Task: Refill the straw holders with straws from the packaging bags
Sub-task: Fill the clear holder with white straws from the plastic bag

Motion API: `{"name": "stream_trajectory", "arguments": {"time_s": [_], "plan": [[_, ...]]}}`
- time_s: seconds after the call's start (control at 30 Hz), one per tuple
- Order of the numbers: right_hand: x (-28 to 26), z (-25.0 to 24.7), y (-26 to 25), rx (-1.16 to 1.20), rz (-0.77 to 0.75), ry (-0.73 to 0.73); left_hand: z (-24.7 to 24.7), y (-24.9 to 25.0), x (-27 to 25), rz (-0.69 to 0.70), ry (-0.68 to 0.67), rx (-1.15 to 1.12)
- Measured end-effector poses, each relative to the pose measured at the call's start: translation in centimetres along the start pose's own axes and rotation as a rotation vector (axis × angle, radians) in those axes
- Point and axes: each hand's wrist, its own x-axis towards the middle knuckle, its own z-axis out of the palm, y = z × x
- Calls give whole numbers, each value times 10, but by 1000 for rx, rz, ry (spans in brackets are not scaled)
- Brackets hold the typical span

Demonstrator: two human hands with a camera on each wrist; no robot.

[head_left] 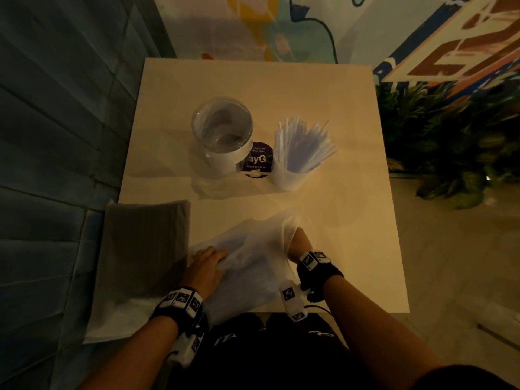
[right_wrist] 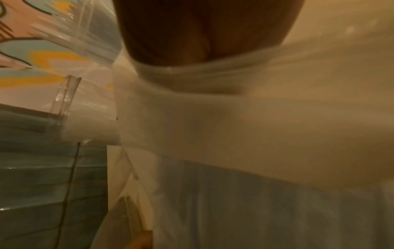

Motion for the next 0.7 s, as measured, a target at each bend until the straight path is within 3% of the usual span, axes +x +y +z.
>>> {"name": "stream_trajectory", "arguments": {"time_s": [0.07,0.2,0.33,0.4,0.5,0.6,0.7], "plan": [[-1,-9,2,-3,-22,44,0,1,-1,-12,-5,-10],[-4,-22,15,569,3,264,0,2,0,-65,-28,-16],[-13,-22,15,1014,-11,208,3,3,3,-87,-25,-10],[-20,-21,14,984,-26,206,4,3,4,-101,-31,-1],[-28,-18,25,775,-37,383,4,5,5,-115,-18,-10],[-38,-13,34,794,44,518,5,7,6,-121,-13,-16],[-42,-7,41,685,127,477,5,8,7,-127,-18,-22]]}}
